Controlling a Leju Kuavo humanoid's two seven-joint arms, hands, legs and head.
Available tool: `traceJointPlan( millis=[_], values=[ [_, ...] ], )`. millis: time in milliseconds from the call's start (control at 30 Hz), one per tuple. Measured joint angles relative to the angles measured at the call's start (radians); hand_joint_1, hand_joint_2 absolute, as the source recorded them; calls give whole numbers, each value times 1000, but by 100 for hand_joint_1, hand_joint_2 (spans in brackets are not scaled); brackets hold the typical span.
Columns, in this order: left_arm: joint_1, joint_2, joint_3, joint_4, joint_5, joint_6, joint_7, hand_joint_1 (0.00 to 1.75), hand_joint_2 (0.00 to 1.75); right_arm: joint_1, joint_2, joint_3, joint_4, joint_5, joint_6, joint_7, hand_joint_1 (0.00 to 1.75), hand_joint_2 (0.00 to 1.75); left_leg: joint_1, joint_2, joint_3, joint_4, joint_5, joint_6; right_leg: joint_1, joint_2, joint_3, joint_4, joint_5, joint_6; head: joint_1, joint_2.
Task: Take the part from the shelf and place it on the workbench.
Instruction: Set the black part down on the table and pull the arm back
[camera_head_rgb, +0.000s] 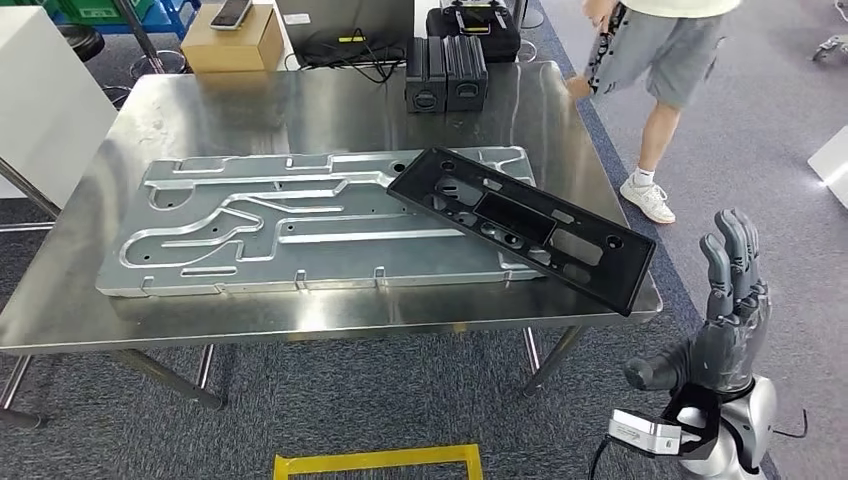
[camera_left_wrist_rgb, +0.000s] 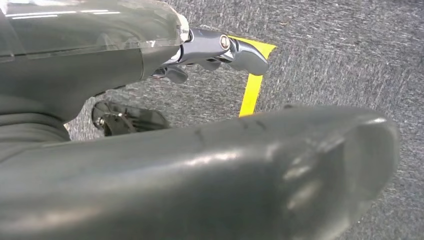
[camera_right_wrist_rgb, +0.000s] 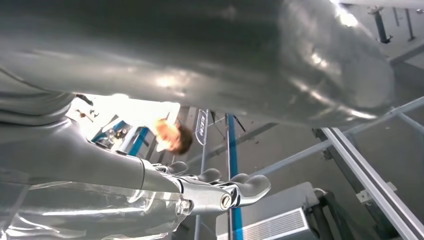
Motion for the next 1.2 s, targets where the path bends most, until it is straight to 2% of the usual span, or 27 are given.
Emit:
traceJointPlan(
  millis=[33,133,167,200,267,300,333,367,400,433,500,533,567,633,667,700,800,833,867,900,933,967,1000,1033,1067,1133,1200],
  values=[
    [0,1,0,0,0,0,-1,0,0,4,0,-3,-1,1,-2,0,0,0,-3,0,14,-24,7,6,-1,0,0,0,7,6,0,0],
    [2,2,1,0,-1,0,-3,0,0,14,-1,-9,-1,3,-4,0,0,0,-9,1,2,-28,34,26,-8,2,-1,-4,22,25,0,0],
    [1,2,1,0,-1,0,-3,0,0,17,-1,-11,-1,4,-5,0,0,0,-9,3,-6,-31,46,33,-10,3,-8,8,3,30,0,0],
    [1,3,1,0,-1,0,-3,0,0,19,-2,-13,-1,4,-5,0,0,0,-7,5,-17,-33,59,38,-11,4,-19,37,-35,35,0,0],
    [0,4,2,0,-1,0,-4,0,0,22,-4,-17,-1,5,-5,0,0,0,-7,8,-45,-33,83,44,-14,4,-50,154,-149,43,0,0],
    [0,4,2,0,-1,0,-4,0,0,24,-4,-19,-1,5,-5,0,0,0,-7,9,-60,-32,94,45,-14,4,-62,221,-188,46,0,0],
    [1,4,2,0,-1,0,-4,0,0,26,-4,-20,-1,5,-5,0,0,0,-8,9,-77,-30,106,44,-15,4,-64,272,-204,48,0,0],
    [1,5,3,0,-1,0,-4,0,0,27,-4,-20,-1,5,-5,0,0,0,-8,10,-95,-28,117,43,-15,4,-51,292,-197,49,0,0],
    [2,5,3,0,-1,0,-4,0,0,28,-4,-21,-1,5,-5,0,0,0,-8,9,-112,-24,126,40,-15,4,-20,273,-175,48,0,0],
    [2,5,4,0,-1,0,-4,0,0,29,-4,-22,-1,5,-5,1,0,0,-7,9,-127,-20,134,38,-15,4,29,220,-153,47,0,0],
    [2,5,4,0,-2,0,-4,0,0,29,-4,-24,-3,5,-4,2,0,0,-9,8,-147,-10,146,30,-12,6,144,69,-154,39,0,0],
    [2,5,4,0,-2,0,-4,0,0,31,-4,-25,-4,5,-3,2,0,0,-10,7,-151,-6,152,25,-10,6,180,16,-165,33,0,0],
    [2,5,5,0,-1,0,-5,0,0,35,-4,-27,-5,5,-2,3,0,0,-11,6,-153,-5,158,19,-7,7,198,-13,-176,26,0,0],
    [4,5,8,0,3,0,-7,0,0,50,-3,-31,-3,2,6,8,0,0,-9,5,-155,-3,168,7,-5,5,192,-21,-166,9,-1,0],
    [6,6,11,0,4,0,-8,0,0,59,-2,-34,2,-2,14,17,0,0,-7,4,-162,7,155,2,-6,3,185,-23,-157,-1,-1,0],
    [9,7,14,0,4,0,-8,0,0,67,-1,-38,12,-8,26,30,0,0,-6,3,-174,33,124,-3,-7,0,175,-25,-146,-10,-1,0],
    [12,8,23,0,4,1,-8,0,0,88,14,-71,97,-34,76,88,0,0,0,4,-227,208,-17,-10,-2,-4,133,-25,-111,-22,-1,0],
    [13,8,24,0,4,0,-8,0,0,93,23,-91,157,-40,96,109,0,0,1,4,-233,260,-33,-11,0,-6,116,-25,-99,-22,-1,0],
    [13,9,26,0,5,0,-8,0,0,92,35,-117,236,-39,115,133,0,0,1,4,-225,285,-24,-11,1,-7,100,-24,-87,-21,-1,0],
    [14,9,29,0,6,1,-9,0,0,87,47,-151,343,-32,128,158,0,0,1,4,-200,273,3,-10,3,-8,83,-24,-74,-19,-1,0],
    [14,10,32,0,7,2,-10,0,0,76,57,-194,478,-22,130,175,0,0,1,4,-157,227,33,-8,3,-10,68,-23,-62,-16,-1,0],
    [14,11,36,0,9,3,-11,0,0,60,63,-240,624,-13,123,183,0,0,1,3,-98,153,46,-5,4,-12,56,-21,-52,-12,-1,0],
    [14,11,41,0,10,5,-12,0,0,45,66,-288,778,-9,112,185,0,0,-1,1,-39,67,43,-1,5,-16,47,-19,-44,-7,-1,0],
    [15,12,45,0,12,7,-13,0,0,34,66,-336,926,-10,108,190,0,0,-4,-1,4,3,32,4,5,-21,44,-19,-36,-2,-1,0],
    [17,13,49,0,14,9,-15,0,0,26,67,-375,1045,-12,116,206,0,0,-7,-3,30,-39,19,9,5,-25,43,-18,-30,3,0,0],
    [21,14,53,0,17,12,-17,0,0,22,68,-419,1175,-17,137,239,0,0,-11,-6,34,-52,18,15,4,-30,46,-20,-23,9,0,0],
    [22,14,54,0,17,12,-18,0,0,21,68,-424,1191,-17,143,246,0,0,-11,-6,34,-54,18,16,3,-30,46,-20,-22,9,0,0]
  ],
)
